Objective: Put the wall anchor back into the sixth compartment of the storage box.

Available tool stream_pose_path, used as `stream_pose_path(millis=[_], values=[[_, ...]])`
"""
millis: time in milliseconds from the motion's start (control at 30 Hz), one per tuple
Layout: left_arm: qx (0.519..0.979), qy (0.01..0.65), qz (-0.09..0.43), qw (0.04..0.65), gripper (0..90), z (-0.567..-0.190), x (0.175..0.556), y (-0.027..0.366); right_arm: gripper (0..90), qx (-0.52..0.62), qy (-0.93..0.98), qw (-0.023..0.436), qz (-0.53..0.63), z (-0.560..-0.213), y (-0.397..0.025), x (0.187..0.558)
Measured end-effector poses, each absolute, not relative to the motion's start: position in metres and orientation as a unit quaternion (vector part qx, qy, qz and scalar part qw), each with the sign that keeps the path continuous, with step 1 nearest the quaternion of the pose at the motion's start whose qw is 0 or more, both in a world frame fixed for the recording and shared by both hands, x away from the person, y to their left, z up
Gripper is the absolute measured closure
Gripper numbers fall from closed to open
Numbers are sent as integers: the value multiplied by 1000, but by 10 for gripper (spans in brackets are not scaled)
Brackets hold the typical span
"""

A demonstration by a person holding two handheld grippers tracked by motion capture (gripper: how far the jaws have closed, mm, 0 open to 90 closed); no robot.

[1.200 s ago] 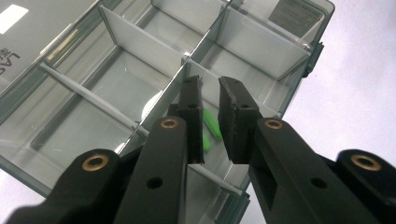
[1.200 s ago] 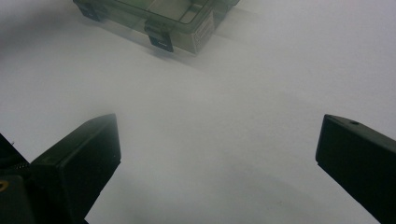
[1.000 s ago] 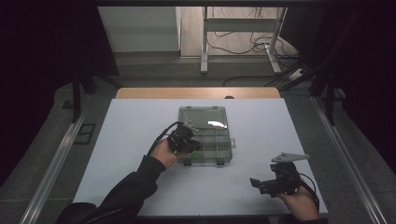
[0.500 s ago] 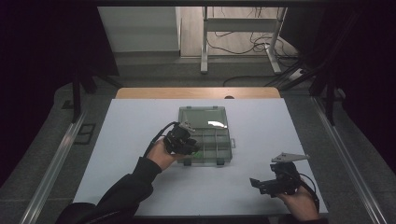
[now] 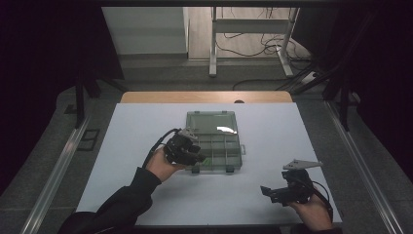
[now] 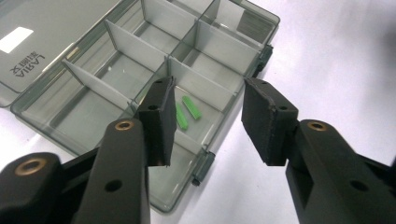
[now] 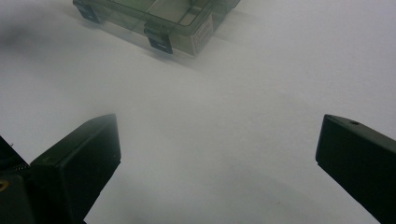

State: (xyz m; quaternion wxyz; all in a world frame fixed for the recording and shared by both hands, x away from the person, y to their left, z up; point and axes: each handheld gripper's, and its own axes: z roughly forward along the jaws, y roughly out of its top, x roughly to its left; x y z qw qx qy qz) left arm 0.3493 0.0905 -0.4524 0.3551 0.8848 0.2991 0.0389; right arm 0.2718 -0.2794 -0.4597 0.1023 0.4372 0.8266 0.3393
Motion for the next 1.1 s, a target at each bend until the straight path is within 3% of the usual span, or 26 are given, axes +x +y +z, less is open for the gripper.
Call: stream_pose_path(millis=[233,1100], values=[[881,295,38,369,495,-447,341,100,0,438,826,103,338,-460,-279,272],[860,309,68,400,180,-439,307,134,0,437,826,104,340,-459,-279,271]])
